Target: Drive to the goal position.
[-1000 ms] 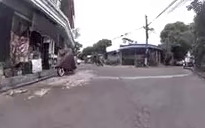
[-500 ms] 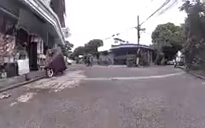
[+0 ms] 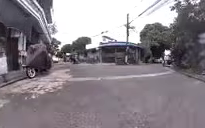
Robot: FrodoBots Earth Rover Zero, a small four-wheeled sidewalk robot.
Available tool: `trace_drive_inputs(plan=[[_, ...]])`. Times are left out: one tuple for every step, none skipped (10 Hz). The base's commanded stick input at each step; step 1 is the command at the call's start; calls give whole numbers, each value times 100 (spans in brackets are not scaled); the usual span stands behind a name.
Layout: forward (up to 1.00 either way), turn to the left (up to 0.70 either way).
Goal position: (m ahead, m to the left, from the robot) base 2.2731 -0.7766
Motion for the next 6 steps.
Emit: trace_drive_inputs(plan=[[70,17],[70,17],[70,17],[70,17],[70,17],[70,17]])
